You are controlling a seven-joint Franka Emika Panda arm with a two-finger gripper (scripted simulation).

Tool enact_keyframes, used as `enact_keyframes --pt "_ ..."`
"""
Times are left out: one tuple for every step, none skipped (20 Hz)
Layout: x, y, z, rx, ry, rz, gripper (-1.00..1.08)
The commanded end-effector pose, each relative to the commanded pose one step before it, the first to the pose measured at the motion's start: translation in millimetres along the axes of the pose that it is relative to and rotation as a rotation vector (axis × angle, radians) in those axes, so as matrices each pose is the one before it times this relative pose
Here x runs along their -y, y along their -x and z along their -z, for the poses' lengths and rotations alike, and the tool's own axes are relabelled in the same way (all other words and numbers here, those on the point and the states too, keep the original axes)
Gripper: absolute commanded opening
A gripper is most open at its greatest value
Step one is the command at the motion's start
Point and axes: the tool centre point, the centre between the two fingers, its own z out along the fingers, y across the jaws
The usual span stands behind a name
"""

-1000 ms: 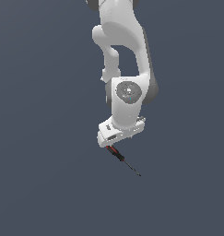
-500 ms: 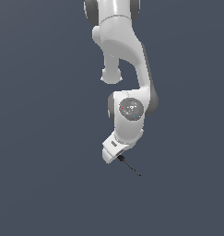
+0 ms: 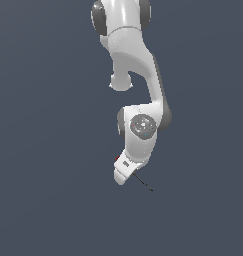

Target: Pick up the object and move it to a goal position.

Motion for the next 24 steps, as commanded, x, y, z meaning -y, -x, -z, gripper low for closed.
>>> enact_keyframes --pt "-0.74 -1.28 -1.27 -0.00151 0.00039 0.01139 1.0" --pt "-0.06 -0.06 -0.11 -0.00007 0.0 0.00069 1.0" --pt "0.39 0.57 0.31 0.00084 -0.0004 -0.00459 1.0" --pt "-0.02 0.02 -0.4 0.0 0.0 0.0 1.0" --pt "-0.05 0.06 -1.21 0.0 0.0 0.0 1.0" --pt "-0.09 0.1 -2.01 0.0 0.0 0.0 1.0" --pt "0.24 -0.18 -2.72 -0.00009 0.00007 0.00068 1.0" --pt "-0.14 0.19 -3.59 0.0 0.0 0.0 1.0" --pt "0.2 -0.07 -4.29 -0.00008 0.00007 0.00068 1.0" --pt "0.18 -0.01 -5.05 -0.00008 0.00007 0.00068 1.0" --pt "0.17 0.05 -5.79 -0.00008 0.00007 0.00068 1.0" --pt "0.17 0.08 -6.18 -0.00008 0.00007 0.00068 1.0" --pt "-0.17 0.35 -5.49 0.0 0.0 0.0 1.0" --pt "0.34 -0.19 -4.51 -0.00012 0.0001 0.00096 1.0" --pt "-0.17 0.18 -3.74 0.0 0.0 0.0 1.0" --pt "0.17 -0.26 -2.78 -0.00012 0.00006 0.00068 1.0" --pt "-0.2 -0.05 -1.99 0.0 0.0 0.0 1.0" --pt "-0.23 -0.18 -1.12 0.0 0.0 0.0 1.0" --pt "-0.25 -0.31 -0.25 0.0 0.0 0.0 1.0" --pt "-0.23 -0.35 0.45 0.0 0.0 0.0 1.0" --pt "-0.08 -0.13 0.27 0.0 0.0 0.0 1.0" --pt "0.0 0.0 0.0 0.0 0.0 0.0 -1.0" --pt "0.0 0.0 0.0 0.0 0.0 0.0 -1.0" --pt "0.0 0.0 0.0 0.0 0.0 0.0 -1.0"
